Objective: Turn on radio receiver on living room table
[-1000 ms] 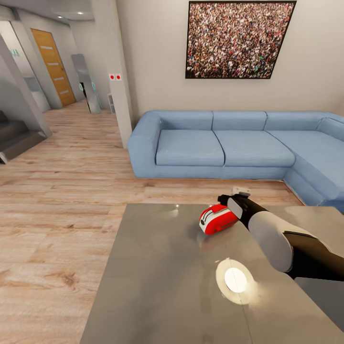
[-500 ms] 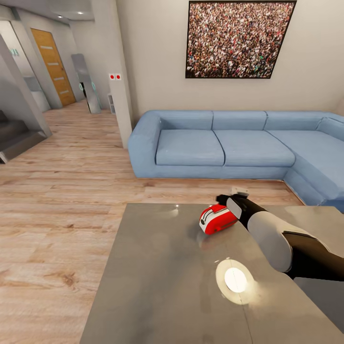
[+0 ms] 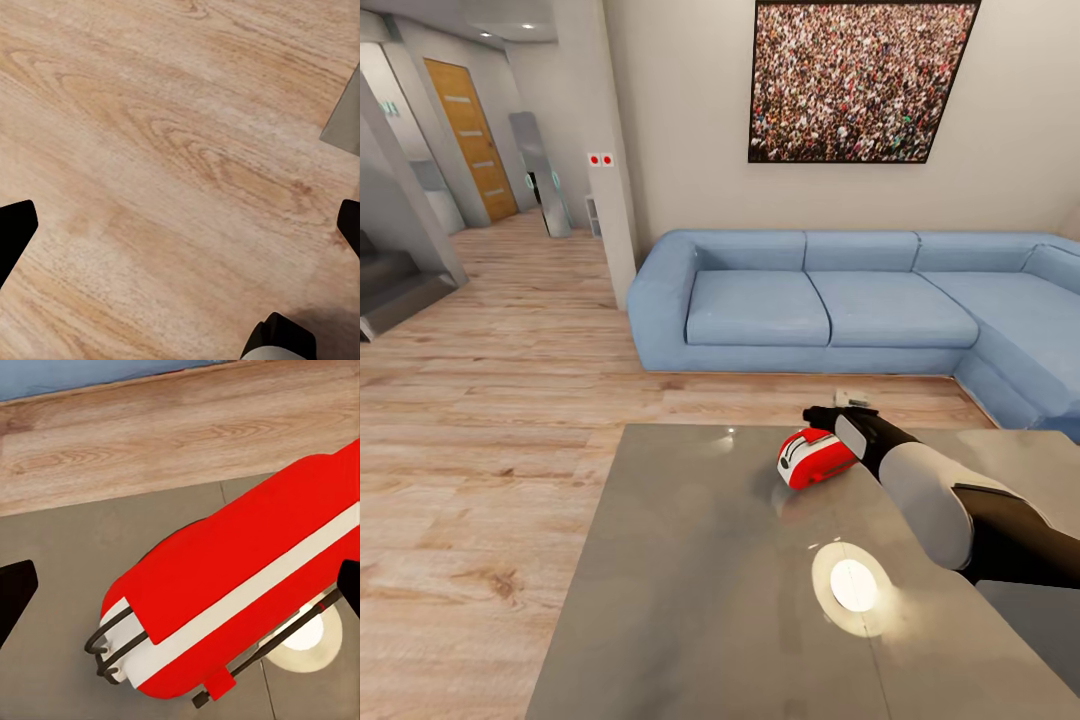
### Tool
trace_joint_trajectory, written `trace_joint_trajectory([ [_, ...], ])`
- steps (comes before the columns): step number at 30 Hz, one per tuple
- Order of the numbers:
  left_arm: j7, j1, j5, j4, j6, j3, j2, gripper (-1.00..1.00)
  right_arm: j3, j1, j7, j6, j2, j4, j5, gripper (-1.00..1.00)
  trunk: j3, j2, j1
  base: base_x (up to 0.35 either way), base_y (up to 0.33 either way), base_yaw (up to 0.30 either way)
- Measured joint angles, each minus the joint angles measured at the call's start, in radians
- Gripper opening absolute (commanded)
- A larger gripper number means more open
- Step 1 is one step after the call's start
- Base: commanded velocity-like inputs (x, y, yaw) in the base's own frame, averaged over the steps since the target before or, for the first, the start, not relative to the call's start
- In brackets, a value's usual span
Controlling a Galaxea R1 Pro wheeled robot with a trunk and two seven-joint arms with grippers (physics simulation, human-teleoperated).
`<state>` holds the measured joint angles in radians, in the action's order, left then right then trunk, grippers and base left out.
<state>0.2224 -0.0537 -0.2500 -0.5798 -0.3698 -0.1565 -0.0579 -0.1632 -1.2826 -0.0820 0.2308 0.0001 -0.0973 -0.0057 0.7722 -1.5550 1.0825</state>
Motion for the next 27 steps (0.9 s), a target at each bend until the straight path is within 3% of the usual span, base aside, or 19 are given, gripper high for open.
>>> trace_joint_trajectory([
  [13,-0.001,0.000,0.011,0.003,0.001,0.000,-0.007,1.00,0.001,0.000,0.001,0.001,-0.002,-0.001,0.003,1.00,0.002,0.000,0.000,0.000,0.000,0.000],
  [27,0.000,0.000,0.014,0.007,0.000,0.000,-0.007,1.00,0.001,0.000,0.001,0.001,-0.005,-0.001,0.001,1.00,0.022,0.000,0.000,0.000,0.000,0.000],
])
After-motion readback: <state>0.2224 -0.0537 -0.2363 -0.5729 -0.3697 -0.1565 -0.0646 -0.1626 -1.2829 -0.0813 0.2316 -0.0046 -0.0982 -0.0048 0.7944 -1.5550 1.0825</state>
